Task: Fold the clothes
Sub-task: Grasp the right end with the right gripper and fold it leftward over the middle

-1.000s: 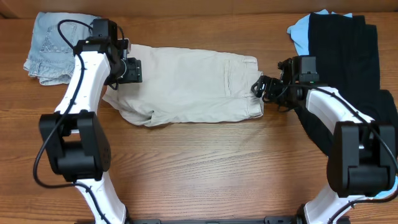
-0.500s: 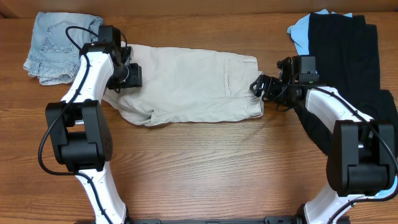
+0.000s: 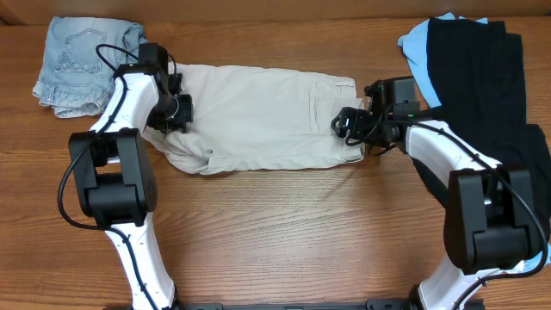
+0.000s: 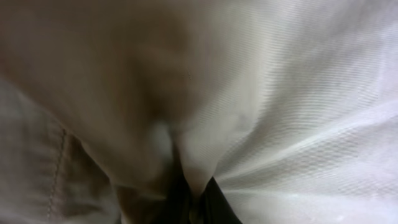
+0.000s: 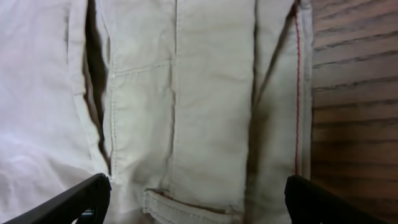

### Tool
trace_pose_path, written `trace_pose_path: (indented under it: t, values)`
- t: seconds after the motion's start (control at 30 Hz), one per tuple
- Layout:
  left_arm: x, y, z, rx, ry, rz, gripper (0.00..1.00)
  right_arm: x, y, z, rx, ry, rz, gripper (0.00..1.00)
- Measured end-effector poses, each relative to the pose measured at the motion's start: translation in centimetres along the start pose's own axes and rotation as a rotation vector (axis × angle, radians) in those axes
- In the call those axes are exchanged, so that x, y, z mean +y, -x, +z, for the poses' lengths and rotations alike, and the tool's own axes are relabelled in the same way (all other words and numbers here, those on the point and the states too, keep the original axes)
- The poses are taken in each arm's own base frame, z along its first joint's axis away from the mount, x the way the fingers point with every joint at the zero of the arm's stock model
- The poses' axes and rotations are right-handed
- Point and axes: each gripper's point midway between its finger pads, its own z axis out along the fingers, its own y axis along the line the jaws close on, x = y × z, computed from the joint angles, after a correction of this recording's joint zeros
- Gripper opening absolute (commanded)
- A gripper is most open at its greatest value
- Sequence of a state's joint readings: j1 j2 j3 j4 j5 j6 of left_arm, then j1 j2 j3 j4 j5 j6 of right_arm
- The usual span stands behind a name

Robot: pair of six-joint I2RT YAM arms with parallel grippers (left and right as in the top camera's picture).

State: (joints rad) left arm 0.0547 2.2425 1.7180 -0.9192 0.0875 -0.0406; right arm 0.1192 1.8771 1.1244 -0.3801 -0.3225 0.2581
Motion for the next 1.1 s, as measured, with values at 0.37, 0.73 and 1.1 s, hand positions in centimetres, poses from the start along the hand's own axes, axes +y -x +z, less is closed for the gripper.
trace_pose_path:
  t: [0.37,0.73,1.1]
  values:
    - [0.0,0.0,0.0,0.003,-0.003,-0.001,0.04,-1.5,0.9,2.0,-0.009,-0.050,0.015,0.67]
    - [-0.5,-1.4,-0.1,0.060,-0.027,-0.010,0.04,-1.7,0.0,2.5,0.057,0.045,0.087,0.04]
    - [-7.9,-4.1,0.0,0.174,-0.294,0.028,0.04,-7.8,2.4,-6.1,0.095,0.178,0.319,0.04]
